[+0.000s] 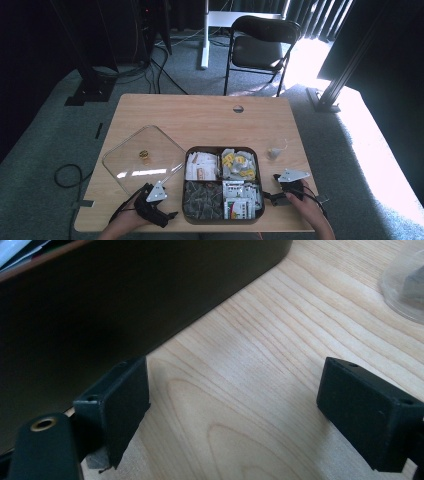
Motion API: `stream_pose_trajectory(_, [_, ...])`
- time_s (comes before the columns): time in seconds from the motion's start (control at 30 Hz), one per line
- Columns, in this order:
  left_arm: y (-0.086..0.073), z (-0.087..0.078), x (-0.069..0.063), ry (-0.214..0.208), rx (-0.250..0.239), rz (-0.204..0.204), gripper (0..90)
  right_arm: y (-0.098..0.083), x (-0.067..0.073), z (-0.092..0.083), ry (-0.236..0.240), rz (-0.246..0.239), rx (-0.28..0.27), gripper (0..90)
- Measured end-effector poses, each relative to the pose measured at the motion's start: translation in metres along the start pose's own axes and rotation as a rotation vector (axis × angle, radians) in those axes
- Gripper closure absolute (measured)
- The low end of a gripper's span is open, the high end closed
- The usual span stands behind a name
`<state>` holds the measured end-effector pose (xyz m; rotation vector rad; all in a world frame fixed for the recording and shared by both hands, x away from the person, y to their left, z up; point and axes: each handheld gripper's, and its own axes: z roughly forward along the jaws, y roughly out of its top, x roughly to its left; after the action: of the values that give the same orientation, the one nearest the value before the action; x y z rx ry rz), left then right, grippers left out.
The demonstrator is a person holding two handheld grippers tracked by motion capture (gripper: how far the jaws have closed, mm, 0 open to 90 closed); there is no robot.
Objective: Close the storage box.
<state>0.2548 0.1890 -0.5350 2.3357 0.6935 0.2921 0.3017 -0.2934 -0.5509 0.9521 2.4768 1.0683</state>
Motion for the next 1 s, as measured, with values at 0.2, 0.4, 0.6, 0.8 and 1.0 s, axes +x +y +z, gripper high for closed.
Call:
stream_pose_trajectory(0.2, [0.000, -0.002, 0.008, 0.031, 0.009, -0.019, 2.0, 0.000, 0.000, 0.000, 0.001, 0.001, 0.001, 12.6])
stream_pose_trajectory(0.4, [0.001, -0.005, 0.015, 0.081, -0.007, -0.068, 2.0, 0.000, 0.000, 0.000, 0.001, 0.000, 0.001, 12.6])
stream_pose_trajectory(0.6, [0.001, -0.008, 0.025, 0.146, -0.006, -0.116, 2.0, 0.000, 0.000, 0.000, 0.001, 0.000, 0.002, 12.6])
stream_pose_trajectory(0.8, [0.000, -0.013, 0.035, 0.169, -0.017, -0.161, 2.0, 0.000, 0.001, 0.000, -0.004, 0.004, 0.001, 12.6])
stream_pose_trajectory(1.0, [-0.001, -0.018, 0.043, 0.204, -0.039, -0.205, 2.0, 0.000, 0.001, 0.000, -0.004, 0.006, 0.002, 12.6])
